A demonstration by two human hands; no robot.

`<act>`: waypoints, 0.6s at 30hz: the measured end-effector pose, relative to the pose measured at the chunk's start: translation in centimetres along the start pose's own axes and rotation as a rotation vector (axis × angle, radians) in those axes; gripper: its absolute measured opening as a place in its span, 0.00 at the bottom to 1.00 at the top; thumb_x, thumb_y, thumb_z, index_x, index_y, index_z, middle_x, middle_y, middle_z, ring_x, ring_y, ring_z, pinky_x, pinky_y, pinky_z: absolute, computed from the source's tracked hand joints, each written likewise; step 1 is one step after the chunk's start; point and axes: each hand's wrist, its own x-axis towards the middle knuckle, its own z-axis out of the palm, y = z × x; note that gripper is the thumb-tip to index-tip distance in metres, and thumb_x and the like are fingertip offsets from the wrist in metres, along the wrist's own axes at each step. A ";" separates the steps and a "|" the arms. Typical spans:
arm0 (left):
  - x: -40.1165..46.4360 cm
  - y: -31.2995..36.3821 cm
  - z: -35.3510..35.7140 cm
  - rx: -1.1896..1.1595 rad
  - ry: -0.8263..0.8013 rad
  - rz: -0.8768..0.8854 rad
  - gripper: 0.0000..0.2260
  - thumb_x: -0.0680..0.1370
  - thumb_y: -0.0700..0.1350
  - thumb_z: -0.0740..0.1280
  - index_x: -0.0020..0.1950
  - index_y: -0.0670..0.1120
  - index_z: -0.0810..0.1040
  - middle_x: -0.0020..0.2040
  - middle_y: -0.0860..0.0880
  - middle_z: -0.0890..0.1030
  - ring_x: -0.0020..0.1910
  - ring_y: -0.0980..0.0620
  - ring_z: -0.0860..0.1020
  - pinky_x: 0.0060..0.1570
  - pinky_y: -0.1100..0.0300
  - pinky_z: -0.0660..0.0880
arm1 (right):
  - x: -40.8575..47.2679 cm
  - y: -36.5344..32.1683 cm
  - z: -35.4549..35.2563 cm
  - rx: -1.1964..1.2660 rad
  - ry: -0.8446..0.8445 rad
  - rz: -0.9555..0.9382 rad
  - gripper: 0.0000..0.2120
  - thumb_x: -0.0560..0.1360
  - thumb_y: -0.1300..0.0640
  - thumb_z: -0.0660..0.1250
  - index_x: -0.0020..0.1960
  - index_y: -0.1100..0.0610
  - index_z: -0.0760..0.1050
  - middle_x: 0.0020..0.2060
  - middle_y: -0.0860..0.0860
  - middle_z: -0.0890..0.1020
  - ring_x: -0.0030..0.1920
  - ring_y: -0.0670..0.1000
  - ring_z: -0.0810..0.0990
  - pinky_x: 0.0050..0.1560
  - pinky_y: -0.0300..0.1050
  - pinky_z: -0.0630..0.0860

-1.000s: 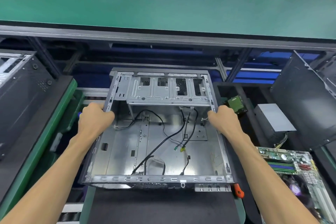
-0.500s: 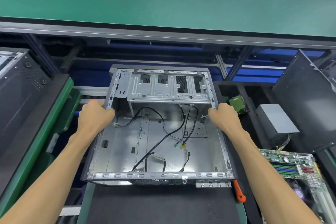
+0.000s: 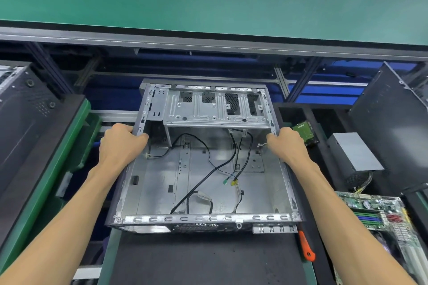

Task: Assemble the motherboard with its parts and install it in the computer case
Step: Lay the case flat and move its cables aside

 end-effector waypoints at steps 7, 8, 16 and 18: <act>0.7 0.2 0.2 -0.010 0.004 -0.012 0.10 0.72 0.46 0.69 0.30 0.47 0.77 0.25 0.50 0.75 0.27 0.47 0.73 0.28 0.60 0.65 | 0.6 -0.4 0.0 -0.002 0.001 0.009 0.11 0.77 0.55 0.62 0.39 0.59 0.70 0.32 0.52 0.74 0.32 0.53 0.72 0.35 0.46 0.70; 0.8 0.2 0.2 -0.011 0.003 -0.011 0.10 0.72 0.47 0.69 0.31 0.47 0.78 0.26 0.49 0.75 0.28 0.46 0.73 0.28 0.60 0.65 | 0.6 -0.5 0.0 -0.002 0.001 0.012 0.11 0.77 0.55 0.62 0.39 0.59 0.70 0.32 0.52 0.74 0.32 0.52 0.71 0.35 0.45 0.69; 1.3 0.2 0.5 -0.061 -0.076 -0.024 0.09 0.73 0.47 0.67 0.34 0.47 0.75 0.30 0.49 0.75 0.31 0.44 0.73 0.32 0.58 0.69 | 0.8 -0.8 -0.1 0.005 -0.030 0.023 0.13 0.79 0.50 0.63 0.42 0.59 0.72 0.35 0.53 0.76 0.37 0.54 0.76 0.44 0.51 0.76; 1.3 0.2 0.5 -0.065 -0.091 -0.035 0.10 0.74 0.47 0.66 0.34 0.49 0.73 0.30 0.50 0.74 0.30 0.46 0.72 0.33 0.58 0.68 | 0.7 -0.8 -0.2 0.007 -0.044 0.026 0.13 0.79 0.50 0.63 0.44 0.60 0.72 0.37 0.53 0.77 0.39 0.54 0.77 0.49 0.54 0.78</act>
